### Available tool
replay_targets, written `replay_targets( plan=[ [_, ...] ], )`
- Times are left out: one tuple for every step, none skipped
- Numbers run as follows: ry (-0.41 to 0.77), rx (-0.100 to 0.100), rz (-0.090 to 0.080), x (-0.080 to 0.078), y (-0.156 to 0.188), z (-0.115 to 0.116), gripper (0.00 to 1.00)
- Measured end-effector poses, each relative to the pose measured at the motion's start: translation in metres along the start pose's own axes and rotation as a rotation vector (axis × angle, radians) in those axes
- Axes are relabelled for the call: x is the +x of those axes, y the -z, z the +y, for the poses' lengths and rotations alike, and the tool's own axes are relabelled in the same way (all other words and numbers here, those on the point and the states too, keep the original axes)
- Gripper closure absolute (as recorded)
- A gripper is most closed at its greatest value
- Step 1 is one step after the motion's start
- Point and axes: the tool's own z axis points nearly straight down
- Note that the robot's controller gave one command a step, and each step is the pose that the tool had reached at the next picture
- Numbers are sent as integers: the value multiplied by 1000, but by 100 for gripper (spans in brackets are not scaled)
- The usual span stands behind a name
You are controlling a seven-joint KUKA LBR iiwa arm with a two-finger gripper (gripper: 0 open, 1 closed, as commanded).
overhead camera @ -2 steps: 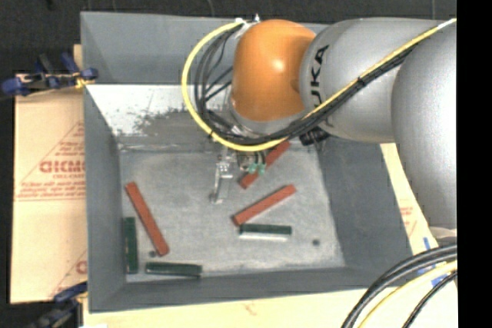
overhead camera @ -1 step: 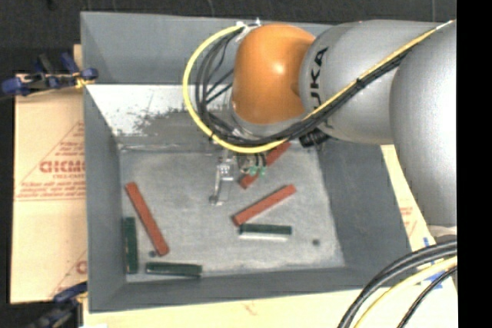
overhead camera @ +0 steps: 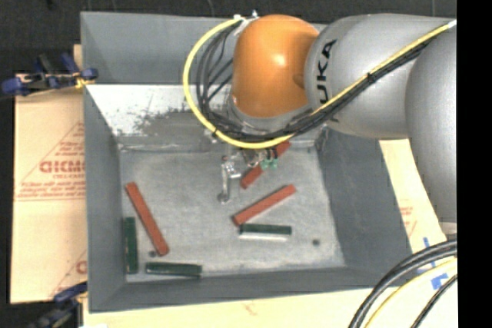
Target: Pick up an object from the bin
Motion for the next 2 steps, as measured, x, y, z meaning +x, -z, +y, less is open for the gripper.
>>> replay_targets(
  plan=[
    [186, -3, -28, -1, -6, 4, 0],
    [211, -4, -14, 51, -81, -39, 0]
  ],
)
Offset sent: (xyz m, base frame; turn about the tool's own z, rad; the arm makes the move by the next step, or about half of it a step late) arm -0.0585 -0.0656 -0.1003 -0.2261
